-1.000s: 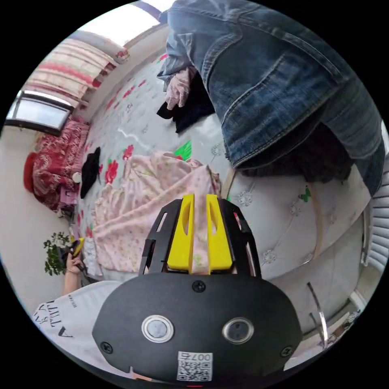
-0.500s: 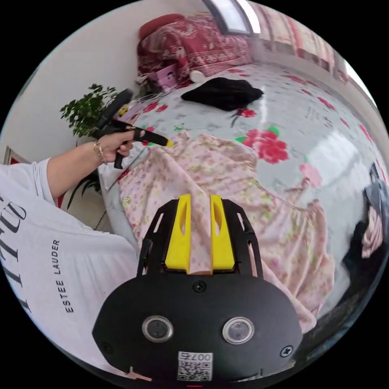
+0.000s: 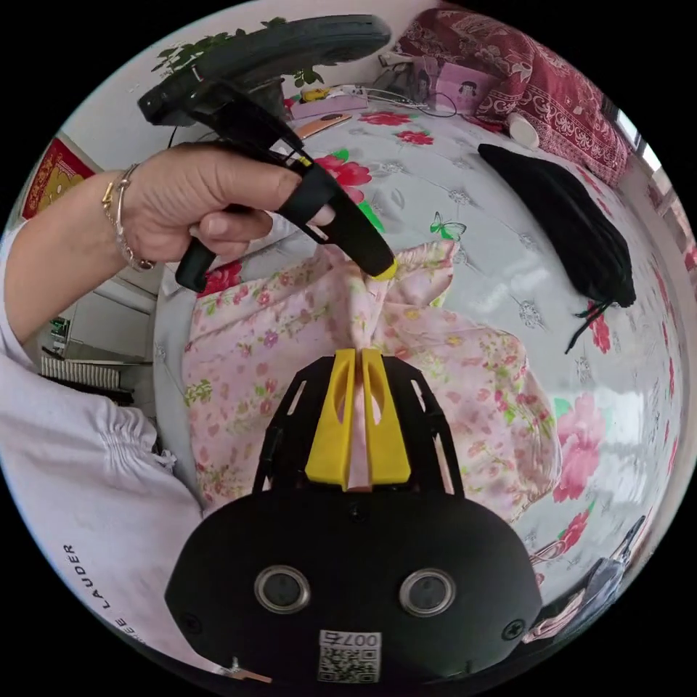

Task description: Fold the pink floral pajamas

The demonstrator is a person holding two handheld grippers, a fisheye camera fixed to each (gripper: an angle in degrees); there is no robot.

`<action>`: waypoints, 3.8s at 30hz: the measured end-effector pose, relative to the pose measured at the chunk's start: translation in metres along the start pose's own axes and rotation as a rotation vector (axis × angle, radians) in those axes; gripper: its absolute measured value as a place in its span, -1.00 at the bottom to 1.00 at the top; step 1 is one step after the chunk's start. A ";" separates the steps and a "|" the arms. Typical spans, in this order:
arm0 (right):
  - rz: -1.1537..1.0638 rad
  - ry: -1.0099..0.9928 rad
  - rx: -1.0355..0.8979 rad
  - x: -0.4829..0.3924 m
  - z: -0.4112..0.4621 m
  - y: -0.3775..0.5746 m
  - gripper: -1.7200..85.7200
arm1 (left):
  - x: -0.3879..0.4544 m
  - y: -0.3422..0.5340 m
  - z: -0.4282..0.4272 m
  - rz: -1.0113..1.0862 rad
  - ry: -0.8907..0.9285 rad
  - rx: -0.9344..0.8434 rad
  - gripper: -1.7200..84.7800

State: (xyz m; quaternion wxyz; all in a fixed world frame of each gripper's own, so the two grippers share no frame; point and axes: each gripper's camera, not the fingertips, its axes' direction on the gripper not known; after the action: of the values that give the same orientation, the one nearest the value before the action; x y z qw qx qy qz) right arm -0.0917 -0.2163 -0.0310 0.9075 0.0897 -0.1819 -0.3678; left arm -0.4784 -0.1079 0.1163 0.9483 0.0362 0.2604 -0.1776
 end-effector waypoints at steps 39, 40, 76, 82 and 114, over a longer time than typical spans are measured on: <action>0.074 -0.044 -0.095 -0.011 -0.002 0.032 -0.95 | -0.112 0.041 -0.033 -0.091 -0.083 0.058 -0.98; 0.074 -0.046 -0.096 -0.011 -0.002 0.033 -0.95 | -0.116 0.047 -0.042 -0.102 -0.074 0.093 -0.98; 0.073 -0.064 -0.099 -0.016 0.003 0.048 -0.96 | -0.118 0.123 -0.033 -0.111 -0.149 0.107 -0.94; 0.086 -0.062 -0.109 -0.014 0.008 0.053 -0.96 | -0.172 0.160 -0.063 -0.275 0.072 0.234 -0.98; 0.431 -0.035 0.093 -0.012 -0.085 0.192 -0.92 | 0.067 0.168 0.008 0.629 -0.094 -0.091 -0.92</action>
State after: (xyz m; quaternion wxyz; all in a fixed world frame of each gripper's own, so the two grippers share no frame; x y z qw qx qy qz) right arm 0.0562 -0.0685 -0.0556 0.9567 0.0843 -0.2295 -0.1582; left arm -0.3608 0.0263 0.0853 0.9684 0.0641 0.2001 0.1346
